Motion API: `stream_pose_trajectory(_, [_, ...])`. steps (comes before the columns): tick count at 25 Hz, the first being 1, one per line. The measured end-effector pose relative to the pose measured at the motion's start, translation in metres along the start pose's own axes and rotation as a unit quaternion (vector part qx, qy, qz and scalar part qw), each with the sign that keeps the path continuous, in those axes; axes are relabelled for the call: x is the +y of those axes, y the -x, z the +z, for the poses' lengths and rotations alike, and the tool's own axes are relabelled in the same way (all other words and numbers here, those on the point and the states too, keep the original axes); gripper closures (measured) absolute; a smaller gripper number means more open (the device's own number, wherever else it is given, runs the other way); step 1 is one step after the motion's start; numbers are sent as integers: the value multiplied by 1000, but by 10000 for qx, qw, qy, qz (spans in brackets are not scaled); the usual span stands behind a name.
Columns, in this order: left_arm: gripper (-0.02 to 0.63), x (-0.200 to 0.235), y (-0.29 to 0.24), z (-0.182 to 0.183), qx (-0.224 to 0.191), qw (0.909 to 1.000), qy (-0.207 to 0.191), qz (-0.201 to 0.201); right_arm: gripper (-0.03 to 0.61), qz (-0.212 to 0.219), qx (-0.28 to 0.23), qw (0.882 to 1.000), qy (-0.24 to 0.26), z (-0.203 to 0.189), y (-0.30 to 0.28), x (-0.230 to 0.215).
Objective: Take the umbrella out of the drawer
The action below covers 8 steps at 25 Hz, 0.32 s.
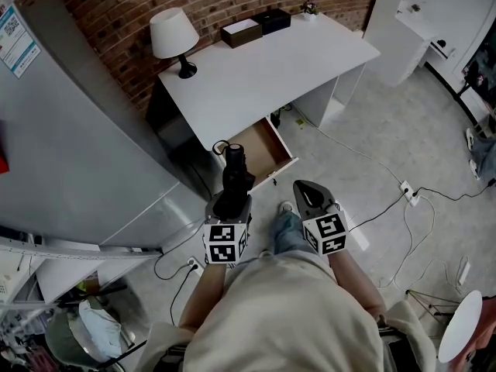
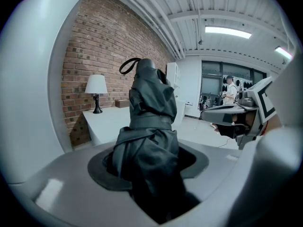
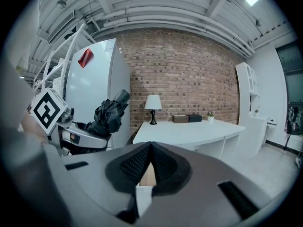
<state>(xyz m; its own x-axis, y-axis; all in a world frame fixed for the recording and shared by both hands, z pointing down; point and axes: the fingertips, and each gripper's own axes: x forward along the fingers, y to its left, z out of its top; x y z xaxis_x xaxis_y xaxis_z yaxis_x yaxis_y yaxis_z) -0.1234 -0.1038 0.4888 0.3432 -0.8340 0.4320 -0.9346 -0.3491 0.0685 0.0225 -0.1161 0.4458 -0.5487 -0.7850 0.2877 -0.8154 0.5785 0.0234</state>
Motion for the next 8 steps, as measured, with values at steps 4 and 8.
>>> stream_pose_trajectory(4, [357,0,-1,4,-43,10000,-5,-18,578,10,-37,10000,4,2,-1,-1])
stream_pose_trajectory(8, [357,-1,-4,7,-63,10000,-2,-28,578,-5,-88,10000,-3,4,-1,-3])
